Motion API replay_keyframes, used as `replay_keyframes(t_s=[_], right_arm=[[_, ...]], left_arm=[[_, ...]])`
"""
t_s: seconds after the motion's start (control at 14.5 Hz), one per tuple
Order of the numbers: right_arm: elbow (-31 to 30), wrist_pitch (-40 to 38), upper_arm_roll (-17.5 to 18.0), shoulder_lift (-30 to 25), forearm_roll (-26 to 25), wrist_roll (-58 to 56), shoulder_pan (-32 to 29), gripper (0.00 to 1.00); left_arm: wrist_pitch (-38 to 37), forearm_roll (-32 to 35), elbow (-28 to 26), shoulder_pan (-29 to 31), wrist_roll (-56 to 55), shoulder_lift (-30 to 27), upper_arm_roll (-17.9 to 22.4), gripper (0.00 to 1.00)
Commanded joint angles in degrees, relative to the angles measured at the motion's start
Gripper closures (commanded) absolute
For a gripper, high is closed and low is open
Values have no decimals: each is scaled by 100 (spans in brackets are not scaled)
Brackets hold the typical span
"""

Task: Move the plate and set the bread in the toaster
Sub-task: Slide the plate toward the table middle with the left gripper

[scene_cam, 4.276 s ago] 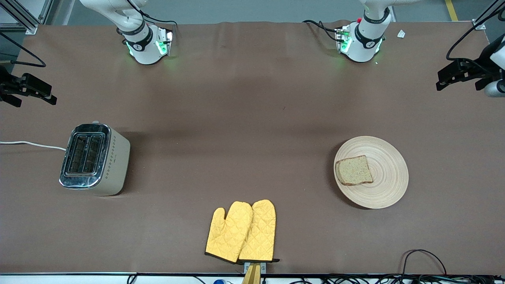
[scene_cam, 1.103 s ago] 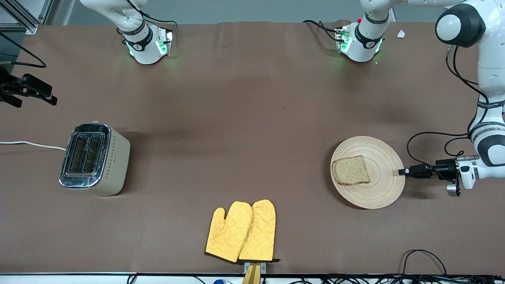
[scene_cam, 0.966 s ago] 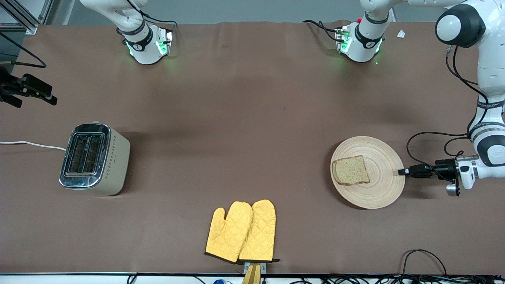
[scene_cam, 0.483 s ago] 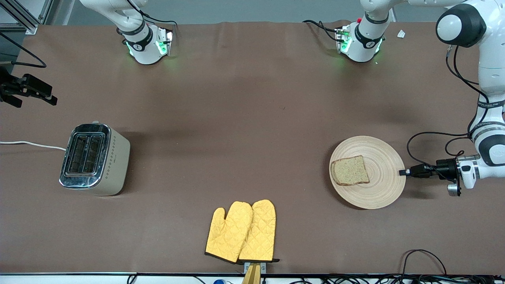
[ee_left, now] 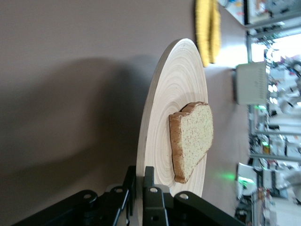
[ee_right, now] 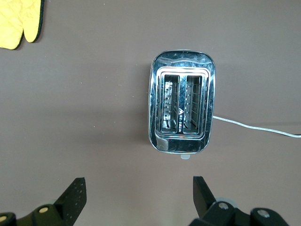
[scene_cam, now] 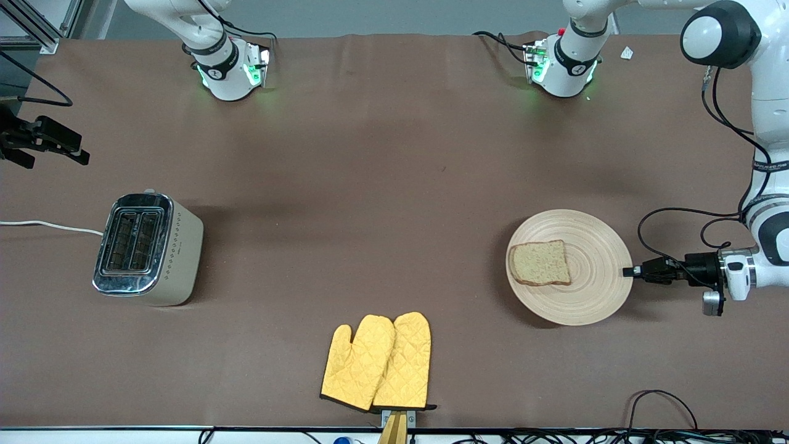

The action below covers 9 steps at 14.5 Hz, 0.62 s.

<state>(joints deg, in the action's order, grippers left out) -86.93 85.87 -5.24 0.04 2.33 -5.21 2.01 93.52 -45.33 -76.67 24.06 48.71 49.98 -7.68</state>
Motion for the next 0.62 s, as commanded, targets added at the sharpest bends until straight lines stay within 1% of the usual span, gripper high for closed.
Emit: replay_keyframes(t_s=[0.0,0.14,0.21,0.41,0.55], right_arm=[[-26,26,49,-13,93,-86,-96,0],[-34,26,41,-22,93,-86,-96,0],[-52,26,41,-22,84,-77,-96,0],[-105,-9,41,5,93,-86,-219,0],[-254,78,58,40,101,-103,-201,0]], left_arm=[[-211,24,-23,11,-63,-93,-461,99],[-237,41,-58,-41,-124,-67,-900,99],[-238,41,-67,-181,-194,-50,-998,99],[-54,-81,-76,-744,-650,-50,-1034,99],[410,-256,-128,-1130,-731,-23,-1034,99]])
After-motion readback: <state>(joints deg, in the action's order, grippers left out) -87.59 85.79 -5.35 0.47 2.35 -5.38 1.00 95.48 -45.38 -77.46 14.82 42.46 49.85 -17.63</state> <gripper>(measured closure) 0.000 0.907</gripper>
